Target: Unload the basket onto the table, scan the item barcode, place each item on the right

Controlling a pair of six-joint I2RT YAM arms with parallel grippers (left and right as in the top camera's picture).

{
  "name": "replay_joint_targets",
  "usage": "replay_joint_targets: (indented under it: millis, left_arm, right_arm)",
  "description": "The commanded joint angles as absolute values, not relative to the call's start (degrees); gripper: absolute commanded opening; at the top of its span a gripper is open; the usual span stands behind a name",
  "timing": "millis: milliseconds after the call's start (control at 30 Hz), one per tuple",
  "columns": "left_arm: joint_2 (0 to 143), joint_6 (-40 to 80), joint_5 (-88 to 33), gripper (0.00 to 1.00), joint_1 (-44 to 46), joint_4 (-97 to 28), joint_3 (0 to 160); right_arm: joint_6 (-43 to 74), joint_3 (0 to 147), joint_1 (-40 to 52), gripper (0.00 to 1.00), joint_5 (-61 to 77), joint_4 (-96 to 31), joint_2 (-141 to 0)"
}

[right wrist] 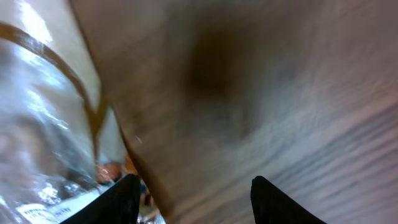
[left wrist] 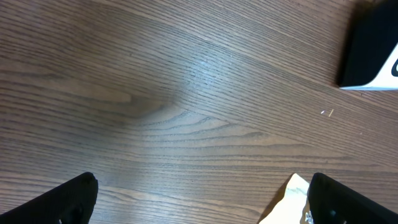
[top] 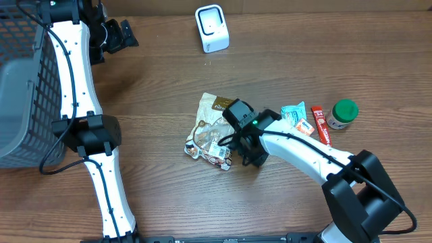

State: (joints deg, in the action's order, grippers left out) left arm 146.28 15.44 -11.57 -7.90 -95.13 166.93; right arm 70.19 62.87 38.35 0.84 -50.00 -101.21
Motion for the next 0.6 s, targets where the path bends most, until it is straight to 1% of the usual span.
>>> replay_joint_targets:
  millis: [0,67,200,467,533,567]
  left_arm:
    - [145.9,15.2,-11.4,1.0,-7.8,-95.1,167.9]
    - [145.9,15.2,-11.4,1.0,-7.8,-95.1,168.0]
    - [145.9,15.2,-11.4,1.0,-7.8,-95.1,167.9]
    - [145.9,15.2,-11.4,1.0,-7.8,-95.1,167.9]
    - [145.9,15.2,-11.4,1.0,-7.8,-95.1,167.9]
    - [145.9,15.2,-11.4,1.0,-7.8,-95.1,167.9]
  right_arm:
    - [76.7,60.8,39.0,0.58,10.4,-46.4,-101.4]
    - [76.7,60.0,39.6,0.57,11.9,-43.0,-101.4]
    - [76.8,59.9,41.9,0.51,13.9,-36.1,-101.4]
    - [76.7,59.9,48.5,0.51,14.9,-22.3,-101.5]
    - [76.7,60.0,49.8,0.45,13.6,-20.8,-101.5]
    - [76.7,60.0,50.1,0.44,12.5,-20.2,-101.5]
